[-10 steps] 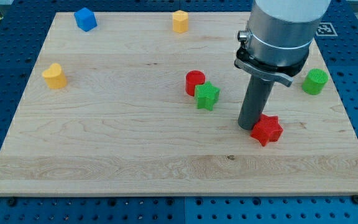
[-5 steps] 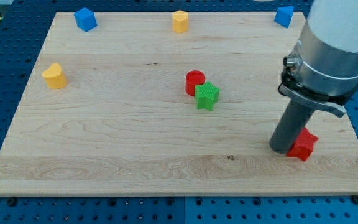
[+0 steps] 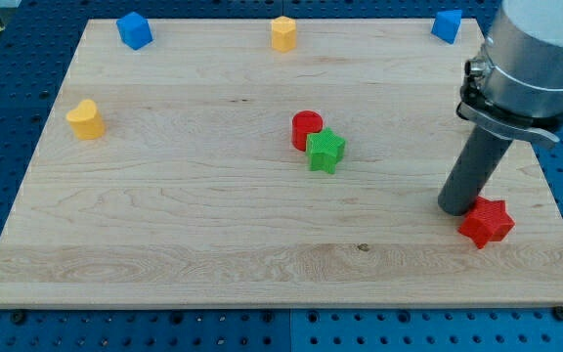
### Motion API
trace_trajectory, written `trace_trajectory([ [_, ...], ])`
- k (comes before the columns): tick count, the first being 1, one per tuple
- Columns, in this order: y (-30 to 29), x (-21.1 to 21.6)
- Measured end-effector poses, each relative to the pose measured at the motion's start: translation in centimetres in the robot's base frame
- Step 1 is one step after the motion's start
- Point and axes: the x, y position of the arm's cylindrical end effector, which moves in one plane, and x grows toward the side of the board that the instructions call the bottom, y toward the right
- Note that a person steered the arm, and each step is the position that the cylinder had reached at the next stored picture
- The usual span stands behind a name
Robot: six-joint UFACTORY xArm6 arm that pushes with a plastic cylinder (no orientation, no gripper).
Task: Move the red star to the bottom right corner
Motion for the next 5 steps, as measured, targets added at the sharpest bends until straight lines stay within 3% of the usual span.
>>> trace_trajectory([
  [5,3.9,3.0],
])
